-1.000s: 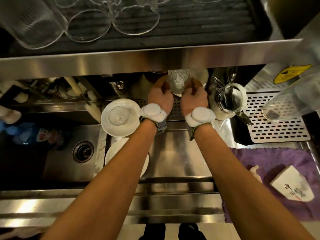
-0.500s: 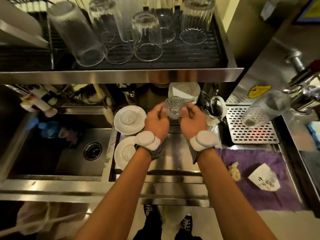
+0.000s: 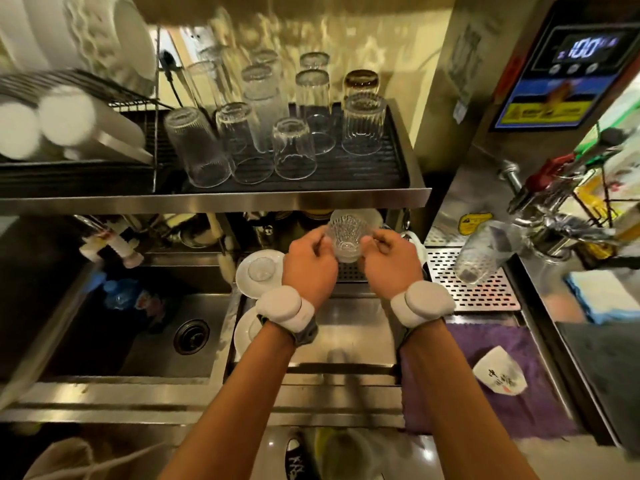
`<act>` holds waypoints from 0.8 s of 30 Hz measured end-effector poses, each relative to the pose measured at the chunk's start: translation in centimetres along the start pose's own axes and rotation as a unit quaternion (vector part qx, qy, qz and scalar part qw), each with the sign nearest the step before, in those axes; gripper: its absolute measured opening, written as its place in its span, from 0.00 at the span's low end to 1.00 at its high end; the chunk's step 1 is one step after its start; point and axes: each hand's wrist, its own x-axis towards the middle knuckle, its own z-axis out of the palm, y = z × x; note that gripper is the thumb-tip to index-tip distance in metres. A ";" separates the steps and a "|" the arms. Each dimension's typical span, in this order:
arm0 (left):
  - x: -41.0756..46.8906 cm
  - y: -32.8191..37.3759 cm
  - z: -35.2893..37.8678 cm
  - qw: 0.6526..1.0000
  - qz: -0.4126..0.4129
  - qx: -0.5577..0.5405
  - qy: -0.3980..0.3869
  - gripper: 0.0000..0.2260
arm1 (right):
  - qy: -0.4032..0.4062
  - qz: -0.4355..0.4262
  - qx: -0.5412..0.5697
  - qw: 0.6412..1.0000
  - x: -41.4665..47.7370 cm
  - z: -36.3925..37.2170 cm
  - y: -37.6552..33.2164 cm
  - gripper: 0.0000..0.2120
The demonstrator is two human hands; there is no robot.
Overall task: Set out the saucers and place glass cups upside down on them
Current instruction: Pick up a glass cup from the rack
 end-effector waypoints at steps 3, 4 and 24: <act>0.8 1.3 -0.2 1.000 0.003 -0.002 -0.009 0.14 | 0.023 -0.017 0.001 1.000 0.3 -0.5 -1.4 0.13; 1.1 1.8 -0.3 1.000 0.006 -0.003 -0.008 0.14 | 0.028 -0.025 0.001 0.999 0.5 -0.7 -1.9 0.13; 13.6 8.1 1.9 1.000 0.018 0.017 -0.004 0.16 | 0.021 -0.023 0.014 0.999 11.9 -1.4 -9.0 0.15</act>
